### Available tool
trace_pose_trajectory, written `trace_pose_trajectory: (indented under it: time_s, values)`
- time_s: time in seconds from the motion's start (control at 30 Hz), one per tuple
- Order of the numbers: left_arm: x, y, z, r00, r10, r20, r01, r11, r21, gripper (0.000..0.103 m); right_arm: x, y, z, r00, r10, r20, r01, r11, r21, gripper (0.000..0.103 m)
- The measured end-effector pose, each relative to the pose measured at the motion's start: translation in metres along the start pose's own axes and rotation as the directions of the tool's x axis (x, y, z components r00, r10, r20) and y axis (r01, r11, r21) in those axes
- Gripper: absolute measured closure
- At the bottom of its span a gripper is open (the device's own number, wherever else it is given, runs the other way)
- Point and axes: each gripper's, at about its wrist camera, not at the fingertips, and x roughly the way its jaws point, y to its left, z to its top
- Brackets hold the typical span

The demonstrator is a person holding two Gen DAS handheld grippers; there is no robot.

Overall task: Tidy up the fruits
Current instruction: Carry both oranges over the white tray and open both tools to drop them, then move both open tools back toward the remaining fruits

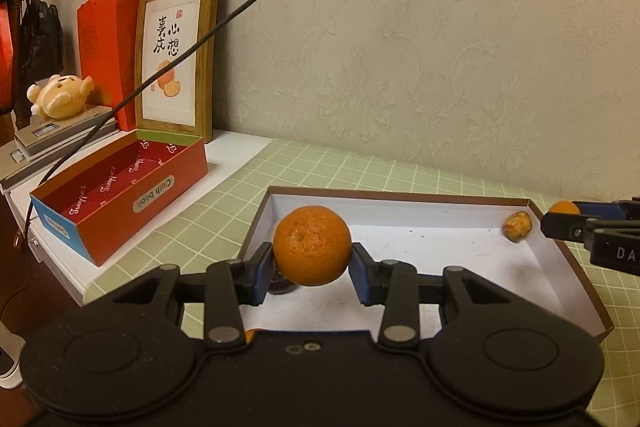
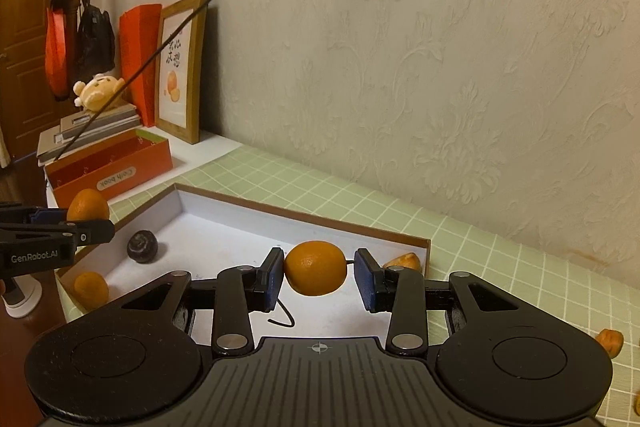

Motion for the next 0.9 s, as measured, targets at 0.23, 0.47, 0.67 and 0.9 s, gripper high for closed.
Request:
trace_pose_trajectory:
  time_s: [0.23, 0.47, 0.67, 0.9]
  values:
    - [-0.003, 0.007, -0.003, 0.993, 0.092, 0.077, -0.092, 0.996, -0.005, 0.006, 0.007, 0.003, -0.007, 0.991, -0.113, 0.073, 0.117, 0.991, -0.062, 0.0]
    - [-0.002, 0.011, -0.004, 0.994, 0.088, 0.066, -0.088, 0.996, -0.002, 0.006, 0.009, -0.002, -0.007, 0.993, -0.1, 0.056, 0.101, 0.995, -0.019, 0.0]
    - [-0.007, 0.005, -0.006, 0.994, 0.078, 0.072, -0.079, 0.997, 0.008, 0.006, 0.001, 0.0, -0.007, 0.994, -0.095, 0.048, 0.095, 0.995, -0.007, 0.0]
    - [-0.014, -0.001, -0.004, 0.993, 0.078, 0.085, -0.079, 0.997, 0.015, 0.006, -0.007, -0.001, -0.006, 0.995, -0.091, 0.049, 0.091, 0.996, 0.0, 0.0]
